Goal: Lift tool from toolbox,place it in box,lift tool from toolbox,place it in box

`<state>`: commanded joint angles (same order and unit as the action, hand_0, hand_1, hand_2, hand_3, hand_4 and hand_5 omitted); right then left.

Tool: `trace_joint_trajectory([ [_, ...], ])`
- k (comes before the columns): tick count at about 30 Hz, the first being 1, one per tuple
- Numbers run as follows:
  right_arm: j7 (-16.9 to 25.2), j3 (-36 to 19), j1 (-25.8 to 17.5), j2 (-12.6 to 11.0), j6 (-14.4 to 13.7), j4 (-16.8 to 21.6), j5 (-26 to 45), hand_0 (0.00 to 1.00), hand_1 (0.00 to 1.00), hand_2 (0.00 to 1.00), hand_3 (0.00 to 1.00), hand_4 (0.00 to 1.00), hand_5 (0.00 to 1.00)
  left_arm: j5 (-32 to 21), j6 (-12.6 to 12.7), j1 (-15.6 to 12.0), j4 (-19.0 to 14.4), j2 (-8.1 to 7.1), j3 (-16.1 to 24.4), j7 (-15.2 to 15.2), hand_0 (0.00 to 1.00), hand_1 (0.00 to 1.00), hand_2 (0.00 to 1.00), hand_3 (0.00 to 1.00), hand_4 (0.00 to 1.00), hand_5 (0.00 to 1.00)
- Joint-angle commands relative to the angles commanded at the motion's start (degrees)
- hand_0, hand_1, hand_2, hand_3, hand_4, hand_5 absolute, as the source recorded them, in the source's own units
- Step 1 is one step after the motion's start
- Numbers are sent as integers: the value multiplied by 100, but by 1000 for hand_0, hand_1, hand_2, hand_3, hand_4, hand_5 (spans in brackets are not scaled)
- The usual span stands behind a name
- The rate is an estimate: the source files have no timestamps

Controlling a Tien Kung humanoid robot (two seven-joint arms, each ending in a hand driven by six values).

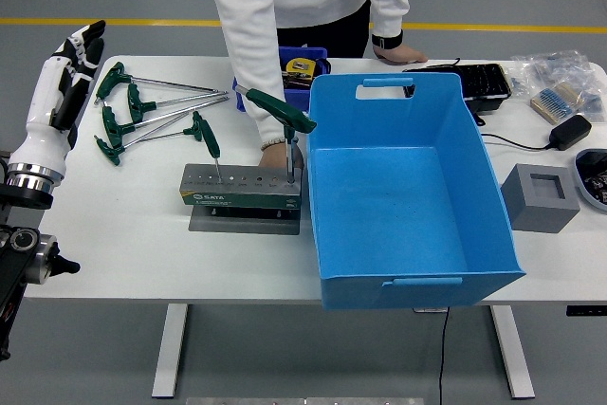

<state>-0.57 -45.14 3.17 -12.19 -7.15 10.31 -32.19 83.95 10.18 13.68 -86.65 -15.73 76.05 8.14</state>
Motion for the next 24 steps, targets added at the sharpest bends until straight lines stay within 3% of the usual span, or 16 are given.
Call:
trace_joint_trajectory([
  [1, 2, -8, 5, 1, 1, 0, -10, 792, 753, 766, 732, 974, 835, 261, -43, 156, -82, -53, -153, -40, 960, 993, 998, 940, 998, 954],
  [2, 2, -20, 6, 3, 0, 0, -24, 792, 751, 766, 731, 973, 836, 484, -72, 280, -122, -86, -280, -68, 998, 998, 998, 964, 998, 856],
  [7, -3, -136, 19, 27, 6, 0, -144, 792, 751, 766, 731, 973, 836, 1645, -445, 999, -171, -280, -1134, -287, 998, 998, 998, 964, 998, 856],
  [8, -4, -138, 20, 30, 8, 0, -149, 792, 752, 766, 731, 973, 835, 1906, -516, 1126, -154, -297, -1301, -314, 998, 998, 998, 981, 998, 801],
  [11, -16, -168, 13, 33, 7, 0, -210, 792, 752, 766, 731, 973, 835, 2688, -871, 1459, -71, -292, -1686, -452, 998, 998, 998, 981, 998, 801],
  [16, -47, -213, -20, 8, -10, 0, -304, 792, 752, 766, 730, 972, 836, 3843, -1351, 1743, -13, -176, -1994, -692, 998, 998, 998, 998, 998, 797],
  [19, -59, -208, -34, 3, -17, 0, -307, 792, 752, 766, 730, 972, 836, 4543, -1412, 1905, 186, -26, -2155, -785, 998, 998, 998, 998, 998, 797],
  [24, -41, -187, -10, 6, -2, 0, -313, 792, 752, 765, 731, 971, 836, 4605, -1426, 2116, 635, 211, -2263, -898, 998, 998, 998, 991, 998, 801],
])
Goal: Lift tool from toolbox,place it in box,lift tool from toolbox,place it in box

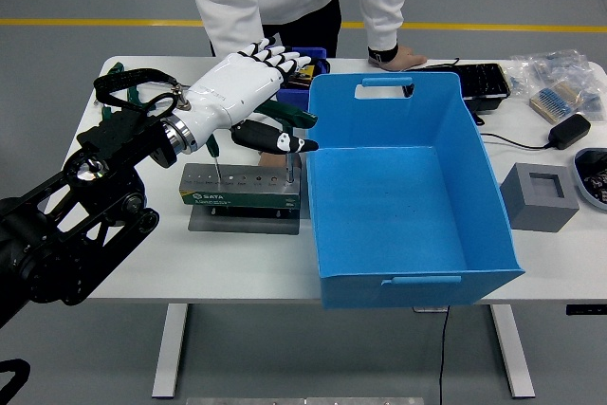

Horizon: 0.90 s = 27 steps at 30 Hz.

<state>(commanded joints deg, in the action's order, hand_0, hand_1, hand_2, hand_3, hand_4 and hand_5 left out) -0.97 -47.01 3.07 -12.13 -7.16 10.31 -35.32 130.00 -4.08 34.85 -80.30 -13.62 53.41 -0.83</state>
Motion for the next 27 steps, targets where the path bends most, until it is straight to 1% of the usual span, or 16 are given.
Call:
trace_joint_trajectory([
  [1, -1, -12, 7, 0, 3, 0, -23, 792, 752, 765, 731, 971, 836, 0, 19, 33, 68, 32, -14, -11, 998, 998, 998, 991, 998, 801],
  [2, -4, -29, 12, 0, 5, 0, -52, 791, 752, 765, 731, 971, 837, 0, 54, 69, 142, 62, -33, -18, 905, 909, 897, 934, 998, 821],
  [7, -15, -41, 4, -10, 4, 0, -87, 791, 752, 765, 731, 971, 837, 0, 224, 215, 466, 140, -188, -65, 905, 909, 897, 934, 998, 821],
  [8, -17, -42, 1, -13, 4, 0, -91, 792, 752, 765, 731, 970, 838, 0, 254, 235, 519, 148, -220, -74, 708, 714, 709, 850, 998, 837],
  [13, -17, -54, 14, -33, 8, 0, -113, 792, 752, 765, 731, 970, 838, 0, 385, 340, 775, 162, -424, -112, 708, 714, 709, 850, 998, 837],
  [14, -17, -55, 16, -35, 8, 0, -114, 792, 751, 764, 731, 970, 839, 0, 392, 346, 789, 161, -438, -112, 542, 582, 530, 742, 998, 848],
  [16, -14, -64, 28, -39, 10, 0, -127, 792, 751, 764, 731, 970, 839, 0, 430, 383, 879, 141, -546, -96, 542, 582, 530, 742, 998, 848],
  [19, -13, -70, 32, -34, 8, 0, -135, 792, 751, 764, 731, 970, 839, 0, 458, 388, 924, 140, -625, -130, 542, 582, 530, 742, 998, 848],
  [20, -13, -66, 31, -32, 10, 0, -133, 792, 752, 762, 732, 970, 839, 0, 470, 385, 927, 144, -639, -145, 423, 429, 394, 628, 998, 856],
  [25, -10, -31, 21, -32, 12, 0, -95, 792, 752, 762, 732, 970, 839, 0, 578, 390, 951, 167, -735, -175, 423, 429, 394, 628, 998, 856],
  [26, -11, -35, 23, -33, 10, 0, -102, 791, 751, 760, 732, 971, 839, 0, 616, 407, 984, 173, -770, -160, 410, 397, 364, 570, 998, 865],
  [27, -8, -33, 25, -35, 9, 0, -98, 791, 751, 760, 732, 971, 839, 0, 646, 422, 1008, 176, -796, -143, 410, 397, 364, 570, 998, 865],
])
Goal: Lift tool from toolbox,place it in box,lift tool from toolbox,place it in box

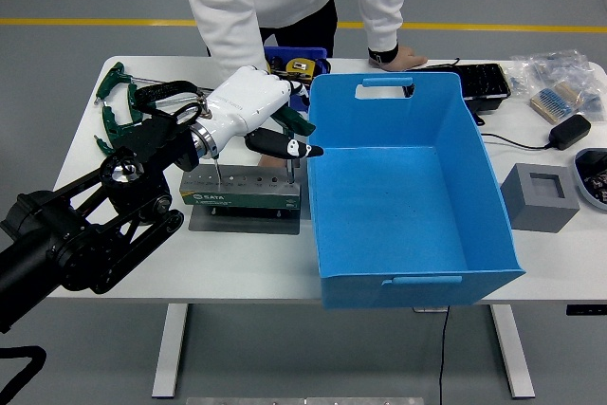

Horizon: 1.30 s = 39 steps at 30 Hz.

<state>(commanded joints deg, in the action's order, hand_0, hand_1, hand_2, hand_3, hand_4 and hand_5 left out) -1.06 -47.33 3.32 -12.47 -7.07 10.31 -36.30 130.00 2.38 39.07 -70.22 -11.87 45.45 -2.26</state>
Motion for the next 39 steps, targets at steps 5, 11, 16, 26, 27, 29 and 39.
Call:
trace_joint_trajectory([
  [5, 14, 21, 14, -1, 7, 0, 28, 792, 750, 759, 731, 970, 839, 0, 120, 108, 109, -42, -156, 102, 414, 375, 343, 528, 998, 861],
  [11, 16, 51, -3, -1, 7, 0, 61, 792, 750, 758, 732, 971, 840, 0, 174, 177, 212, -79, -246, 119, 412, 335, 313, 481, 998, 867],
  [16, 17, 54, -2, -1, 11, 0, 59, 792, 750, 758, 732, 971, 840, 0, 207, 215, 355, -53, -289, 33, 412, 335, 313, 481, 998, 867],
  [26, 21, 22, 8, 6, 15, 0, 26, 790, 747, 756, 733, 972, 840, 0, 75, 274, 575, 9, -297, -172, 381, 273, 285, 446, 998, 889],
  [27, 19, 18, 8, 8, 15, 0, 23, 790, 747, 756, 733, 972, 840, 0, 72, 289, 599, 7, -306, -182, 381, 273, 285, 446, 998, 889],
  [29, 18, 23, 6, 8, 16, 0, 30, 791, 747, 755, 733, 973, 840, 0, 71, 313, 631, 11, -321, -193, 345, 210, 244, 400, 998, 895],
  [39, 19, 4, 20, -2, 20, 0, 19, 791, 745, 753, 732, 974, 840, 0, 7, 481, 701, -77, -452, -196, 317, 160, 211, 323, 998, 897],
])
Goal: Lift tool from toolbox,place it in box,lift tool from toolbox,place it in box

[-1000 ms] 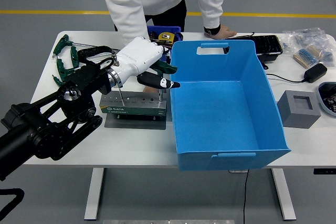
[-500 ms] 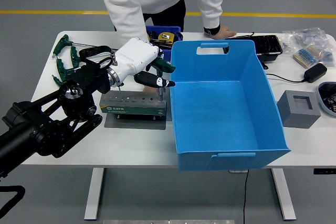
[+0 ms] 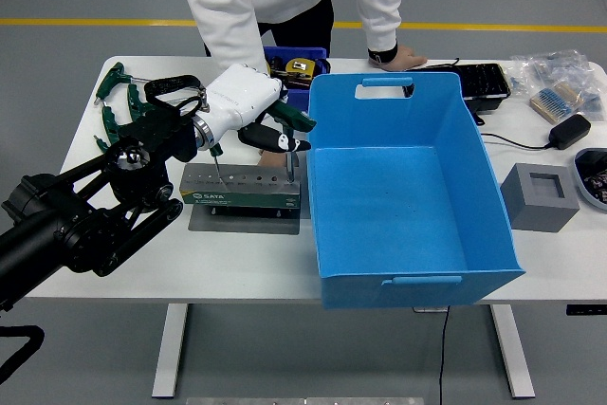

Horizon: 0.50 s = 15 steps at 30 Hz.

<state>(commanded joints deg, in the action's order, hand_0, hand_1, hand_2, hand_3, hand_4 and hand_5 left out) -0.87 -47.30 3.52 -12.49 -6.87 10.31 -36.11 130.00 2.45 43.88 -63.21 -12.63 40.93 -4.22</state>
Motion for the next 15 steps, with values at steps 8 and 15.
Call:
trace_joint_trajectory([
  [8, -15, -31, -8, -2, 0, 0, -38, 790, 745, 752, 733, 975, 841, 0, 0, 10, 49, 3, -57, -13, 303, 113, 175, 277, 998, 912],
  [15, -18, -47, 1, 1, 1, 0, -53, 791, 745, 752, 731, 975, 841, 0, 58, 1, 124, 23, -70, -41, 288, 85, 153, 227, 998, 914],
])
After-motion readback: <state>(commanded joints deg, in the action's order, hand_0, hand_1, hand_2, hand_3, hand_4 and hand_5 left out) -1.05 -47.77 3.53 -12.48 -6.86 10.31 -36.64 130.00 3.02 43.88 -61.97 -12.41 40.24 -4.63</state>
